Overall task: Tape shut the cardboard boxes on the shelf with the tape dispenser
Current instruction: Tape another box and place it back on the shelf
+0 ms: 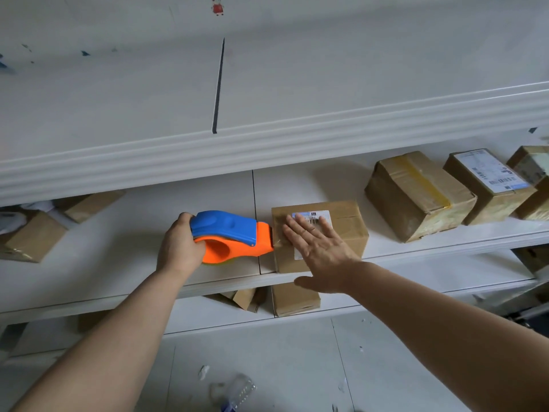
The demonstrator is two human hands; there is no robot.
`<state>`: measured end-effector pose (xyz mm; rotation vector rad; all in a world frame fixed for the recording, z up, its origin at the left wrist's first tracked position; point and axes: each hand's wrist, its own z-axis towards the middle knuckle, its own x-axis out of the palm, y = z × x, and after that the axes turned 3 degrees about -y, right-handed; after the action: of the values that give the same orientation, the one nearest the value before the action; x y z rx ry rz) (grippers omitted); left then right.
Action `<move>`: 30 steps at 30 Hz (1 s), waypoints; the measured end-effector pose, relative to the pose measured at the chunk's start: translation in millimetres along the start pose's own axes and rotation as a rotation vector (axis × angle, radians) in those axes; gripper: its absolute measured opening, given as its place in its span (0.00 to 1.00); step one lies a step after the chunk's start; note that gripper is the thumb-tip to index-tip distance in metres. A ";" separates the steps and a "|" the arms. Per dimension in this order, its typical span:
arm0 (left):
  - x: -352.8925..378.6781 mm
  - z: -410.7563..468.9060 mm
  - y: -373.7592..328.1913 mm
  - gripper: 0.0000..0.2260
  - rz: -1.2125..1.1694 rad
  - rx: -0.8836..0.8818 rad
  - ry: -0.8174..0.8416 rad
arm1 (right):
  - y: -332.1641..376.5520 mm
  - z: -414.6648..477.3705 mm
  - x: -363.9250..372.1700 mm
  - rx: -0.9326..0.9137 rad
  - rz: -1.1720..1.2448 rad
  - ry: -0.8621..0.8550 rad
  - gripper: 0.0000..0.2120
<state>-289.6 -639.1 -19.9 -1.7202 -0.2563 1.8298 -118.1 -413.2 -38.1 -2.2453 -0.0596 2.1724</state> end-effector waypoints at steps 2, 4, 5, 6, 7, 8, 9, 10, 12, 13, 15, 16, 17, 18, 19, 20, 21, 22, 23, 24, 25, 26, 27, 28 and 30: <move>2.5 -1.8 2.6 0.15 -0.019 -0.006 0.005 | 5.5 3.3 -4.0 0.031 0.015 0.001 0.49; 4.0 -4.2 4.8 0.14 -0.039 -0.005 0.009 | 5.3 16.1 -14.5 0.104 0.055 -0.017 0.47; 4.3 -6.2 5.3 0.14 -0.050 -0.005 0.010 | 5.4 24.5 -20.8 0.137 0.048 -0.011 0.48; 4.3 -8.5 4.9 0.14 -0.054 0.000 0.009 | 5.7 33.0 -24.8 0.160 0.031 0.015 0.51; 4.4 -10.6 4.0 0.14 -0.054 0.007 0.007 | 6.3 40.8 -25.5 0.175 0.024 0.052 0.54; 3.5 -12.9 2.5 0.15 -0.053 0.016 0.002 | 6.7 46.8 -24.2 0.189 0.034 0.096 0.56; 1.7 -14.8 1.4 0.15 -0.054 0.025 -0.002 | 7.6 51.1 -23.1 0.199 0.055 0.138 0.57; -1.5 -17.1 0.1 0.15 -0.054 0.036 -0.007 | 8.4 53.7 -22.9 0.207 0.069 0.166 0.57; -12.6 -22.4 -2.5 0.16 -0.054 0.063 -0.028 | 9.2 52.9 -27.5 0.205 0.057 0.137 0.55; -19.9 -25.6 -4.0 0.16 -0.063 0.075 -0.052 | 9.5 50.1 -33.7 0.195 0.062 0.086 0.55; -37.4 -31.8 -9.6 0.17 -0.104 0.089 -0.134 | 4.2 42.6 -46.0 0.192 0.202 -0.069 0.56; -46.2 -34.7 -15.5 0.18 -0.121 0.091 -0.174 | -1.6 37.6 -51.5 0.200 0.347 -0.155 0.56; -52.8 -36.9 -22.8 0.19 -0.131 0.097 -0.200 | -8.3 32.4 -55.3 0.202 0.522 -0.236 0.56; -57.6 -39.2 -31.8 0.20 -0.139 0.113 -0.207 | -15.6 26.4 -56.1 0.189 0.689 -0.291 0.55; -59.7 -41.8 -41.6 0.21 -0.144 0.133 -0.199 | -22.0 19.3 -54.2 0.173 0.840 -0.304 0.54; -60.3 -45.7 -52.1 0.21 -0.137 0.153 -0.183 | -27.3 11.4 -49.4 0.171 0.979 -0.283 0.54; -59.0 -49.8 -62.0 0.20 -0.125 0.170 -0.167 | -32.3 3.4 -42.6 0.180 1.090 -0.240 0.54; -56.8 -54.1 -71.2 0.20 -0.118 0.183 -0.155 | -37.4 -3.8 -36.1 0.189 1.161 -0.200 0.54; -54.5 -57.6 -79.9 0.19 -0.120 0.192 -0.152 | -42.9 -10.8 -31.6 0.199 1.195 -0.170 0.54; -52.5 -60.1 -87.9 0.19 -0.123 0.196 -0.154 | -48.1 -14.3 -28.4 0.213 1.197 -0.143 0.55; -50.7 -61.8 -95.8 0.20 -0.123 0.202 -0.158 | -52.2 -17.2 -29.3 0.233 1.173 -0.118 0.58; -49.6 -63.6 -103.6 0.20 -0.114 0.211 -0.158 | -55.1 -18.2 -32.3 0.247 1.106 -0.109 0.63; -48.4 -65.1 -109.9 0.21 -0.103 0.222 -0.154 | -54.8 -19.2 -37.7 0.238 1.006 -0.118 0.67; -47.8 -66.6 -114.9 0.22 -0.093 0.231 -0.149 | -53.8 -18.7 -42.7 0.205 0.887 -0.141 0.69; -46.5 -68.8 -121.7 0.23 -0.068 0.243 -0.137 | -49.0 -17.8 -54.5 0.120 0.653 -0.147 0.66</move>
<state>-189.4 -585.4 73.9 -1.4076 -0.1389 1.8474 -102.9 -366.2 18.8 -2.2430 0.8948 2.5210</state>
